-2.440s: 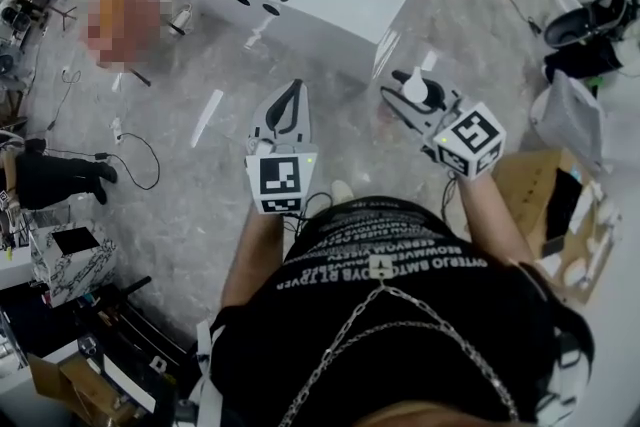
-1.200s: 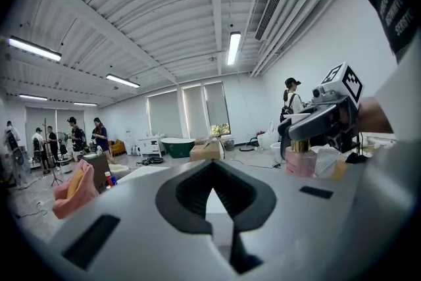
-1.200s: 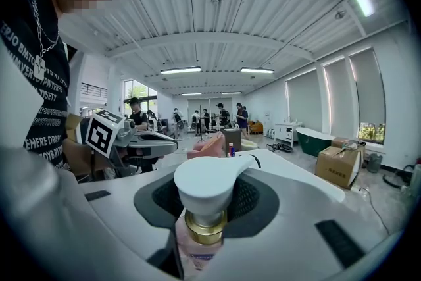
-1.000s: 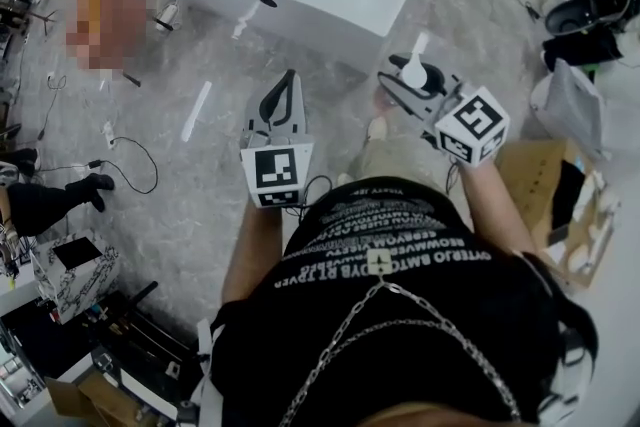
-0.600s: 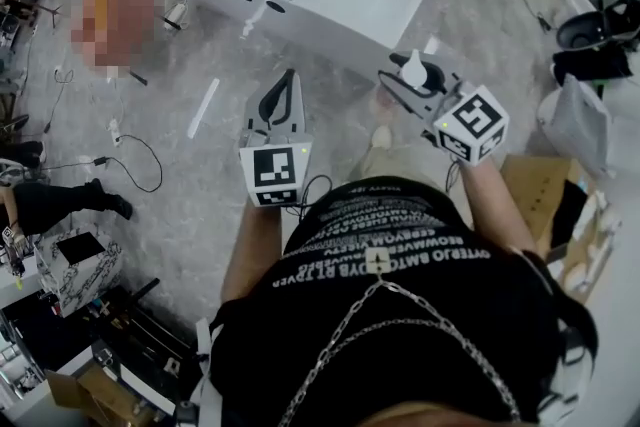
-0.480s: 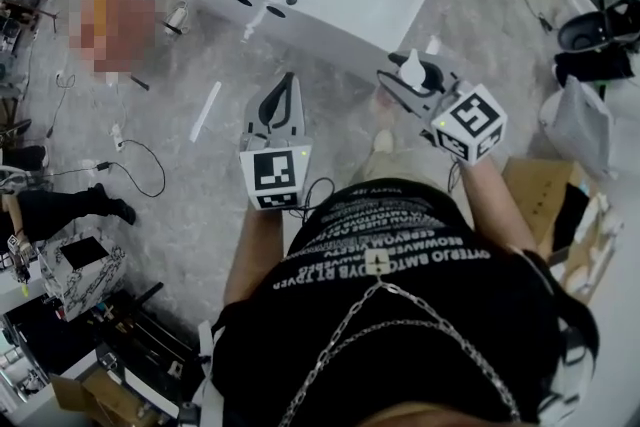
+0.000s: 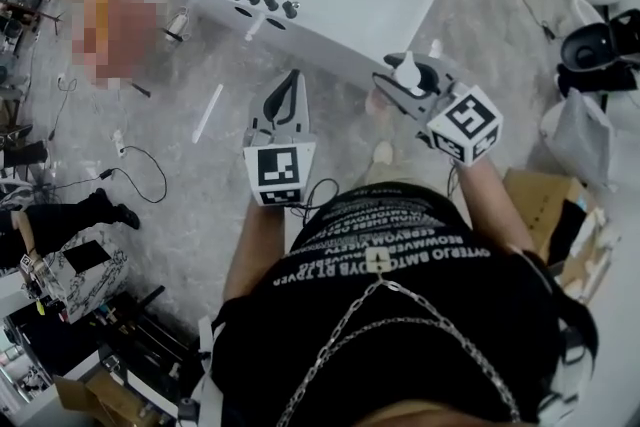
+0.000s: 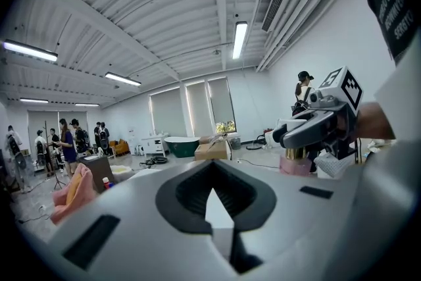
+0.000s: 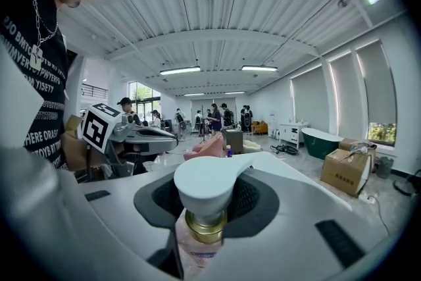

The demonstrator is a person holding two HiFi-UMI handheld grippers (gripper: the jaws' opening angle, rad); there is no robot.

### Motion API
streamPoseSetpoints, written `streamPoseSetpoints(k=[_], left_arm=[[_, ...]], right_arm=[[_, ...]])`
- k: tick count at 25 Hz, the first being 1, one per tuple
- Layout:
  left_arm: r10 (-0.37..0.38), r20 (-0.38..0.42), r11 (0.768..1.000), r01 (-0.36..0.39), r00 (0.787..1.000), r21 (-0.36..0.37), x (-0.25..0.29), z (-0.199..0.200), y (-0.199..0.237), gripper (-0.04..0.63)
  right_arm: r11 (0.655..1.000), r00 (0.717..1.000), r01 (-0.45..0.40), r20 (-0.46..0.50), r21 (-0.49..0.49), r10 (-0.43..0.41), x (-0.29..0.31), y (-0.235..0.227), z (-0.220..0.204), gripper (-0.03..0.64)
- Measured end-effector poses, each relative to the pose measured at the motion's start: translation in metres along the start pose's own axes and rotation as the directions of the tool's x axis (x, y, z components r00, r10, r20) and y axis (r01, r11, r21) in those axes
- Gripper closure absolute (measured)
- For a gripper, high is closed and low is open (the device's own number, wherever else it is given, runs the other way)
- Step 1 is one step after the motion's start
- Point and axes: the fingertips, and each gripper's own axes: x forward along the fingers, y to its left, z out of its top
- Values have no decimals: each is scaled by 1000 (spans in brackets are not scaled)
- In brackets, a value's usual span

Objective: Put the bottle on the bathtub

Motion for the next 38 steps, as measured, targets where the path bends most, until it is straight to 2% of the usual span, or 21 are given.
streamPoseSetpoints(k=[6,11,21,27,33,38], left_arm=[[6,-13,1000,-5,1000,29,37,6,3,598],[15,-12,998,-14,1000,54,69,22,1,598],[59,2,997,-59,998,50,136,48,-9,598],[87,-28,996,-86,996,20,137,35,-11,598],[154,-70,988,-153,986,17,124,23,-6,598],[172,-106,985,-172,979,15,117,6,13,598]], right_arm=[[1000,1000,-18,15,8,18,9,-35,4,492],[1000,1000,-20,-12,4,20,11,-70,1,492],[999,999,-37,6,-6,37,8,-142,3,492],[999,999,-50,2,14,50,11,-156,-4,492],[997,997,-77,-24,13,77,16,-160,-23,492],[993,993,-107,-52,51,109,47,-155,-40,492]])
